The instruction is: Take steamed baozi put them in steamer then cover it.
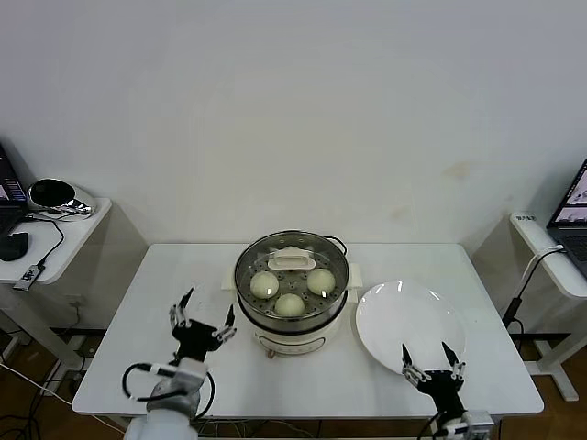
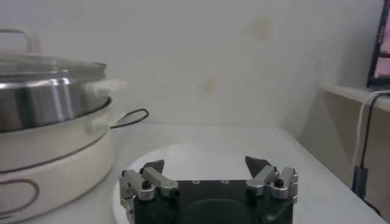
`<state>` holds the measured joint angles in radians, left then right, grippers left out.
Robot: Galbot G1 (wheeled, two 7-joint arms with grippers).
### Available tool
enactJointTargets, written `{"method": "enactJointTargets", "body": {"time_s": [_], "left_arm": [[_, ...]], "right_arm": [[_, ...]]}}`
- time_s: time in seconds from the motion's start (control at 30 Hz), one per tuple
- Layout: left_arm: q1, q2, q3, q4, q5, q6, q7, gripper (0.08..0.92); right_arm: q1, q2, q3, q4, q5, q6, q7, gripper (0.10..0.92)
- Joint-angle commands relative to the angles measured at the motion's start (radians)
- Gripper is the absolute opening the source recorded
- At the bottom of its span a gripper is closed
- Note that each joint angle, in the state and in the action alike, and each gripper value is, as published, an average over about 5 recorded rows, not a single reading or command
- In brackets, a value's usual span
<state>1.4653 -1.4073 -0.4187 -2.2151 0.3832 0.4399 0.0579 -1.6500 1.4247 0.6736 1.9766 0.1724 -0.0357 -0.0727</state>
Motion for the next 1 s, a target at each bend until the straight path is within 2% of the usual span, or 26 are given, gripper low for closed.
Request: {"method": "enactJointTargets", "body": {"time_s": [0.03,0.43,1.0], "left_arm": [[0.211,-0.044,-0.164,0.050,-0.351,-0.295,-0.041,0.823],[0.286,-0.057,-0.196,0.043,-0.361,-0.293,-0.016,0.823],[0.300,-0.055,-0.184,0.033,-0.322,-0.294,0.028,0.823]], "right_arm": [[-0.010,0.005,-0.048,-0.018,0.000,0.026,0.024,0.823],[-0.028,0.038,-0.020,-0.021,-0.041,0.042,-0.023,0.823],[-0.081,0.065,0.005,0.026,-0.043,0.036,-0.056,0.823]]}}
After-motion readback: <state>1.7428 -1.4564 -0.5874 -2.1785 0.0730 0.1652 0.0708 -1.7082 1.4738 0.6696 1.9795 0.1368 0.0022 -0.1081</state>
